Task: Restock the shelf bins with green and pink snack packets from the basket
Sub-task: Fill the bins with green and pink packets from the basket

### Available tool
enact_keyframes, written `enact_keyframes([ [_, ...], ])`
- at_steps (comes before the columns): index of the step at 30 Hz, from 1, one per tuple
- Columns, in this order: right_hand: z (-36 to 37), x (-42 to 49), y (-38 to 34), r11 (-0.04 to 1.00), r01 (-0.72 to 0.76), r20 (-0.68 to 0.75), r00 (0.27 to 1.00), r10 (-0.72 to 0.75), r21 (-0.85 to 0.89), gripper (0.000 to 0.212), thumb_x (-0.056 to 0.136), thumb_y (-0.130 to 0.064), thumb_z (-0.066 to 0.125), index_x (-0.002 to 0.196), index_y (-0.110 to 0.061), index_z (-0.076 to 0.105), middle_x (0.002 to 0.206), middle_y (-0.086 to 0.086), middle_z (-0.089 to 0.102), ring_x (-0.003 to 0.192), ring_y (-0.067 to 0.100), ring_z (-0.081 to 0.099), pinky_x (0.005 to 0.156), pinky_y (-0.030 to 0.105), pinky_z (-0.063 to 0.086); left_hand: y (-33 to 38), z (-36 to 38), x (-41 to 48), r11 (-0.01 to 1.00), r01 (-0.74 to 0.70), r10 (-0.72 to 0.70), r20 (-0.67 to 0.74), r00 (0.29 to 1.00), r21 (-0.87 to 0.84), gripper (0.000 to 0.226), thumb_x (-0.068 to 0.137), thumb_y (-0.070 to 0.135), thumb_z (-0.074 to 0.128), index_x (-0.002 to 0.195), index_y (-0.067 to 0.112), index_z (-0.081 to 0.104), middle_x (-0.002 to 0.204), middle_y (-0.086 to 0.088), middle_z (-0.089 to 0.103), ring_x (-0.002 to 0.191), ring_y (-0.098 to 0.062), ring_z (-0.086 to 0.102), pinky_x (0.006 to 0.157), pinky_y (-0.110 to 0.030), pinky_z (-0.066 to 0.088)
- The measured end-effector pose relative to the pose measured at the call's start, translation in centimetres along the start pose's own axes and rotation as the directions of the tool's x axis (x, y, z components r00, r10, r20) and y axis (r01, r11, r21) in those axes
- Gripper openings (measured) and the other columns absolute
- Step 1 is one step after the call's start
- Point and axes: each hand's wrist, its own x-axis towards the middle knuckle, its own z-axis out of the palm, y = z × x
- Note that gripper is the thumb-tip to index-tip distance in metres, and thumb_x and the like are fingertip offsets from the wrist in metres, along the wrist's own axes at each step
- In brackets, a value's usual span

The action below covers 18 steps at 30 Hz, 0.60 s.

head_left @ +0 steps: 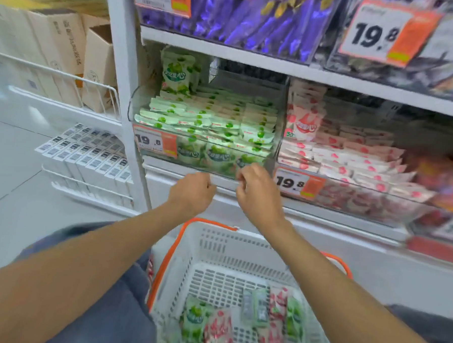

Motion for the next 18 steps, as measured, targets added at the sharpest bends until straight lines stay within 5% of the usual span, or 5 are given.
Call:
enact_keyframes([
  [3, 3.1, -7.1, 3.3, 0.975, -0.221, 0.329, 0.923, 0.202, 0.022, 0.018, 0.089, -0.008, 0.050, 0.101, -0.012, 0.062, 0.106, 0.007, 0.063, 0.097, 0.027, 0.058, 0.072, 0.033, 0.042, -1.3, 5.1, -2.9, 0.994, 0.044, -0.069, 0.273, 0.960, 0.096, 0.023, 0.096, 0.026, 0.045, 0.088, 0.009, 0.058, 0.091, -0.006, 0.059, 0.090, -0.029, 0.059, 0.075, -0.033, 0.045],
  [8, 10.7, -20.2, 7.9, 0.888, -0.454, 0.801, 0.502, 0.324, -0.075, 0.026, 0.092, -0.011, 0.052, 0.113, -0.010, 0.067, 0.115, 0.008, 0.065, 0.090, 0.021, 0.059, 0.079, 0.030, 0.048, -3.9, 11.1, -5.6, 0.981, 0.026, -0.125, 0.521, 0.845, 0.194, 0.021, 0.094, 0.018, 0.048, 0.085, 0.005, 0.061, 0.098, -0.018, 0.064, 0.097, -0.032, 0.062, 0.077, -0.032, 0.047],
  [12, 15.5, -25.7, 6.7, 0.751, -0.646, 0.880, 0.269, 0.391, -0.136, 0.033, 0.092, -0.009, 0.051, 0.059, -0.011, 0.050, 0.062, 0.005, 0.049, 0.057, 0.015, 0.048, 0.069, 0.027, 0.050, -5.0, 13.4, -6.0, 0.970, 0.036, -0.179, 0.606, 0.775, 0.240, 0.026, 0.095, 0.016, 0.049, 0.081, -0.001, 0.063, 0.087, -0.012, 0.063, 0.083, -0.028, 0.063, 0.070, -0.033, 0.047],
  [15, 18.5, -26.5, 4.4, 0.502, -0.857, 0.904, 0.117, 0.412, -0.118, 0.034, 0.093, -0.016, 0.057, 0.065, -0.022, 0.040, 0.063, -0.006, 0.041, 0.055, 0.006, 0.040, 0.058, 0.026, 0.047, -6.1, 14.3, -6.2, 0.975, 0.048, -0.175, 0.619, 0.766, 0.216, 0.014, 0.091, 0.010, 0.051, 0.078, 0.008, 0.055, 0.084, -0.015, 0.059, 0.074, -0.026, 0.059, 0.066, -0.035, 0.048],
  [18, 24.0, -28.1, 3.1, 0.265, -0.960, 0.930, 0.015, 0.368, -0.089, 0.026, 0.082, -0.031, 0.071, 0.086, -0.016, 0.050, 0.082, 0.001, 0.053, 0.070, 0.014, 0.054, 0.066, 0.029, 0.053, -7.0, 15.0, -6.4, 0.972, 0.096, -0.211, 0.605, 0.768, 0.216, 0.013, 0.089, 0.011, 0.053, 0.076, 0.012, 0.053, 0.077, -0.013, 0.059, 0.068, -0.020, 0.055, 0.065, -0.035, 0.050],
])
